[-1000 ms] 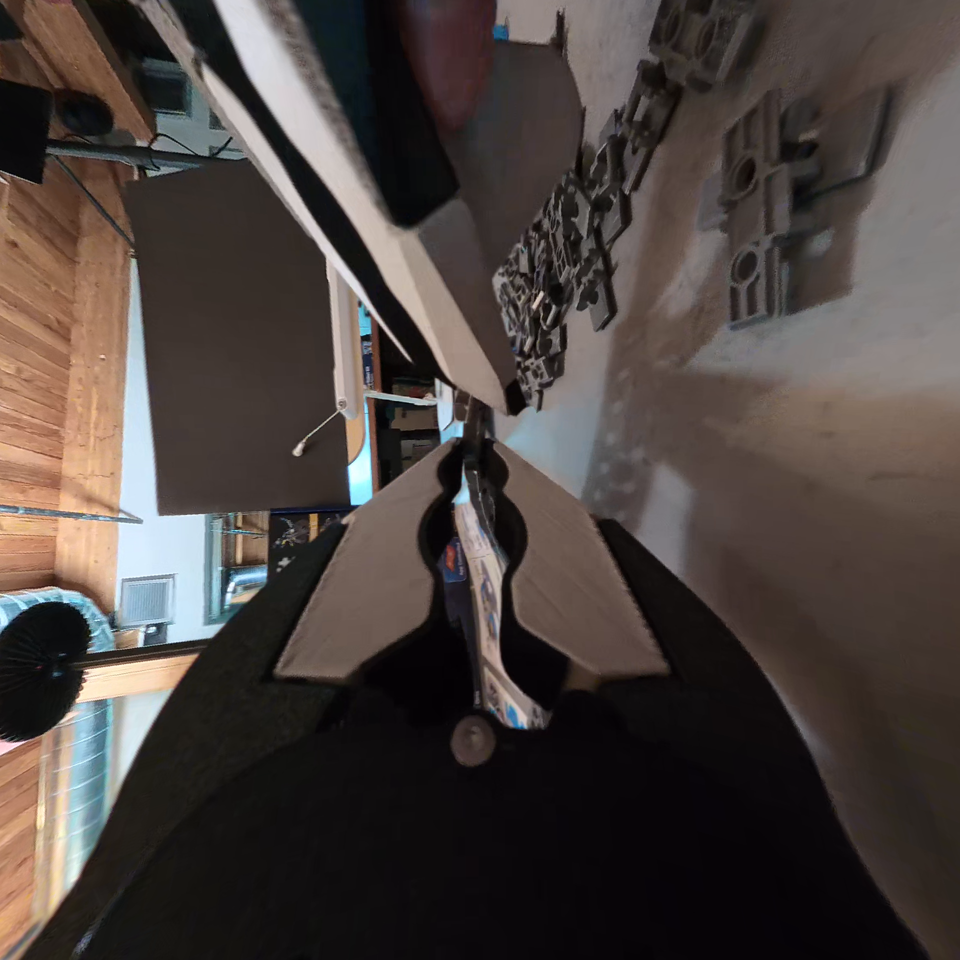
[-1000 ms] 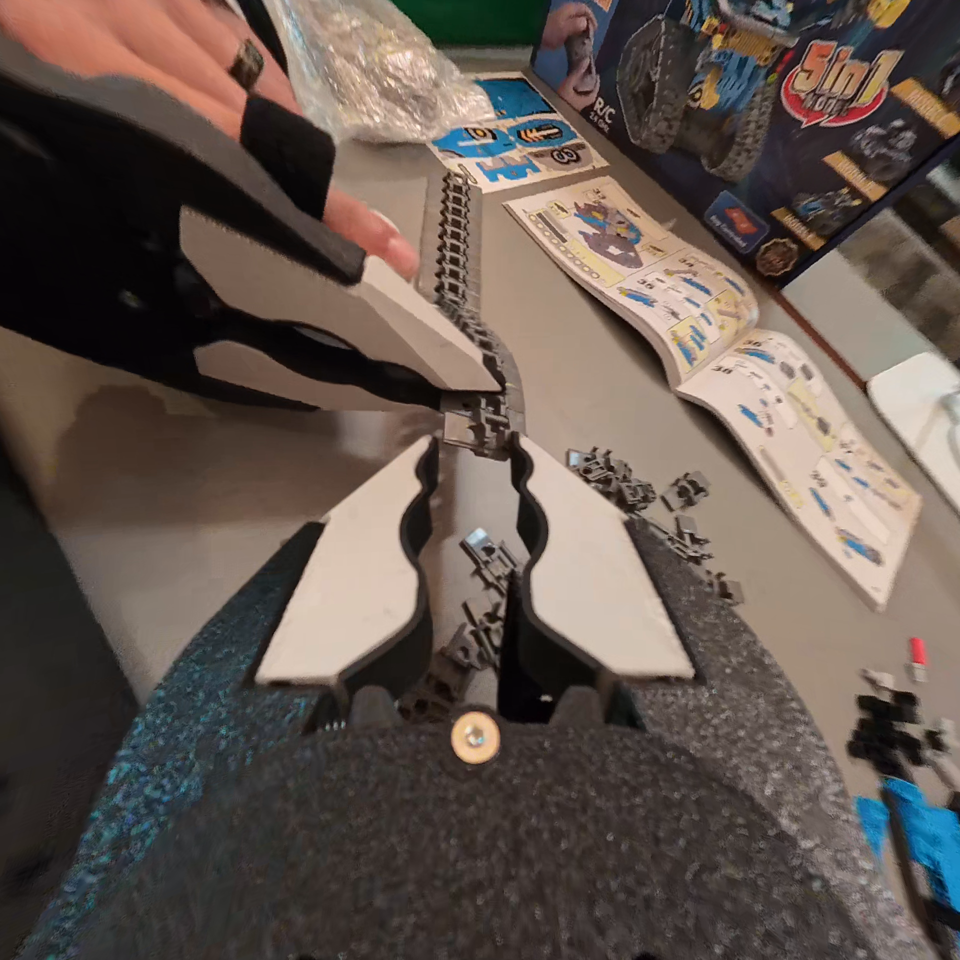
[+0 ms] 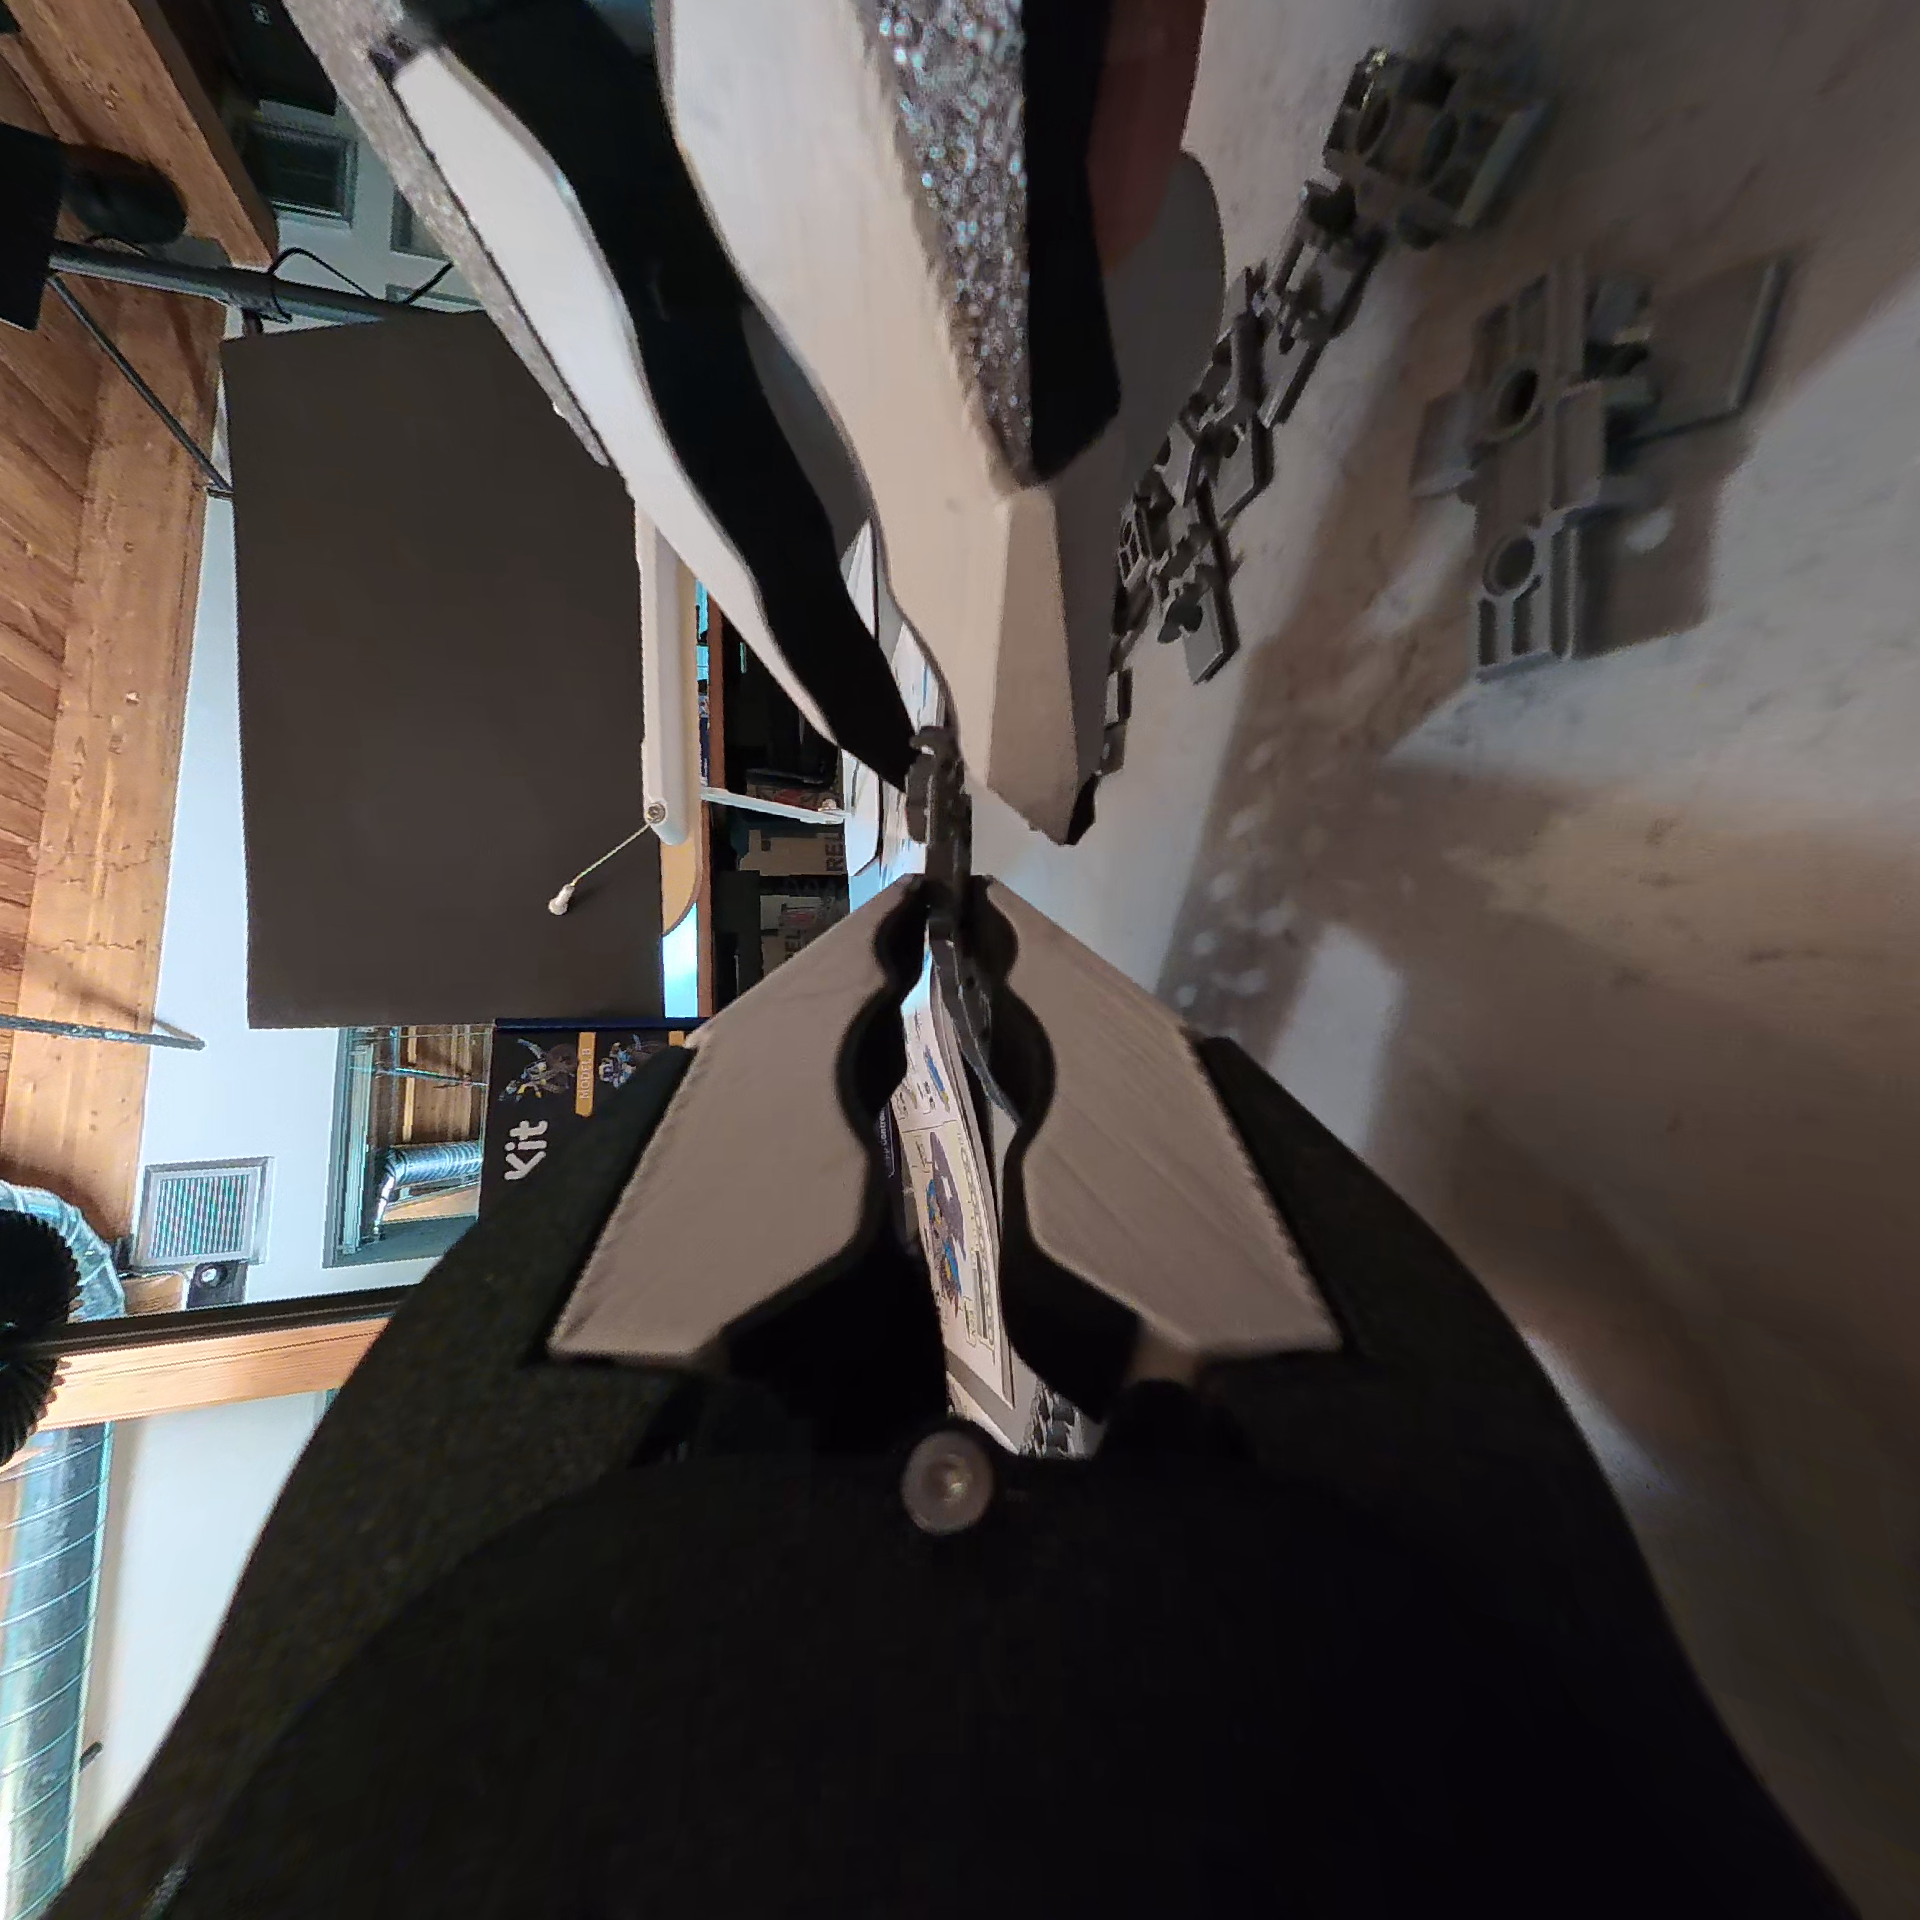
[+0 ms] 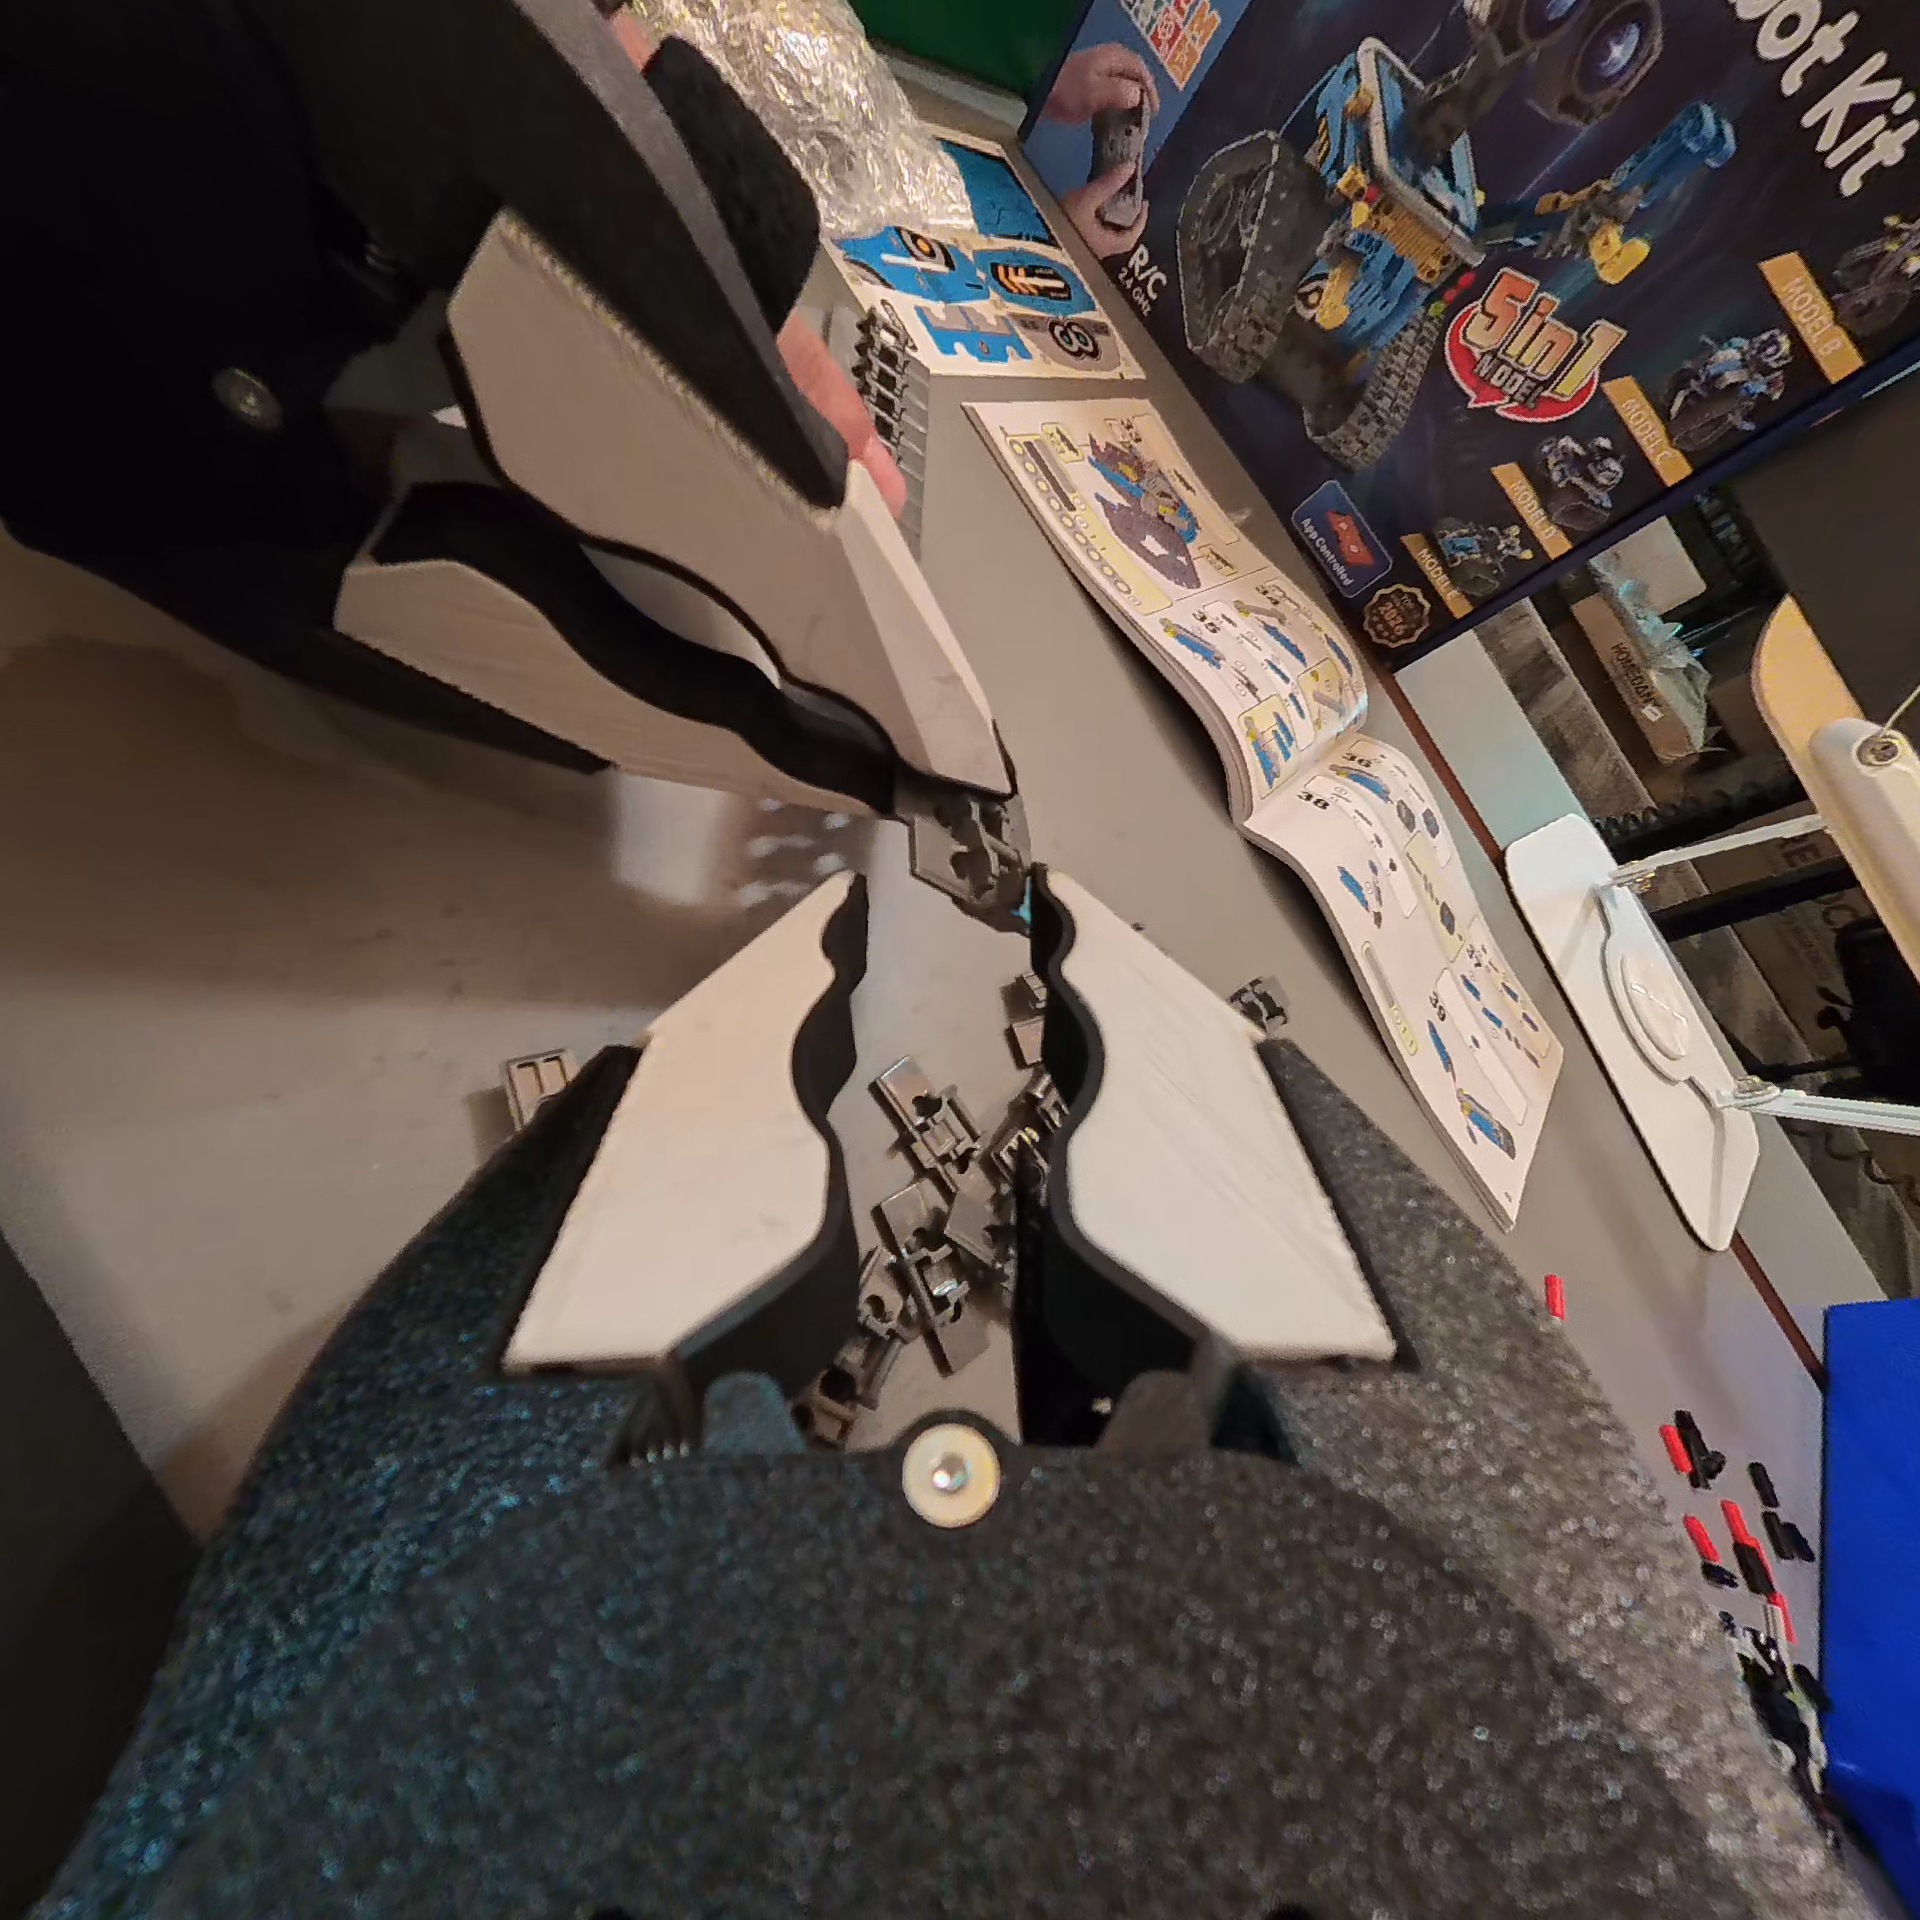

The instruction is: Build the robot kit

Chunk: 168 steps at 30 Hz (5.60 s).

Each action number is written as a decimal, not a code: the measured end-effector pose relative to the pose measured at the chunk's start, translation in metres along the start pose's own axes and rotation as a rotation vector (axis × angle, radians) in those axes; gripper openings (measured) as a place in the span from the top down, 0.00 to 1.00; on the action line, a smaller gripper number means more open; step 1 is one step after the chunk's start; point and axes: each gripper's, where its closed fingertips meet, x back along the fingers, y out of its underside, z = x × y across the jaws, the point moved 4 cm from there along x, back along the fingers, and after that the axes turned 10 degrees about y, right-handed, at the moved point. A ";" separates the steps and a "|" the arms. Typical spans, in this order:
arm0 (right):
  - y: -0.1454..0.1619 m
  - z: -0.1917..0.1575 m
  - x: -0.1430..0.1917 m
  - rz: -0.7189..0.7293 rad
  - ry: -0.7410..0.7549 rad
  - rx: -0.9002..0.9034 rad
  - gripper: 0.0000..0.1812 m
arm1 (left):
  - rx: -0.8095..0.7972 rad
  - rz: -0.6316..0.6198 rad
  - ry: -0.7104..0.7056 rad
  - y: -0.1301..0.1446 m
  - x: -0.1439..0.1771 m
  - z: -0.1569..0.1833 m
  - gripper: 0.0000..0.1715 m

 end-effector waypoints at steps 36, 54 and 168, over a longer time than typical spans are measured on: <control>0.001 -0.010 0.003 0.004 -0.087 0.186 0.95 | 0.437 0.239 0.351 -0.010 0.008 0.006 0.96; 0.007 -0.004 0.004 0.020 -0.094 0.193 0.95 | 0.362 0.293 0.312 -0.024 0.023 -0.003 0.95; -0.046 0.036 0.064 0.558 -0.569 -0.622 0.95 | 1.141 1.026 0.683 -0.021 0.070 -0.061 0.99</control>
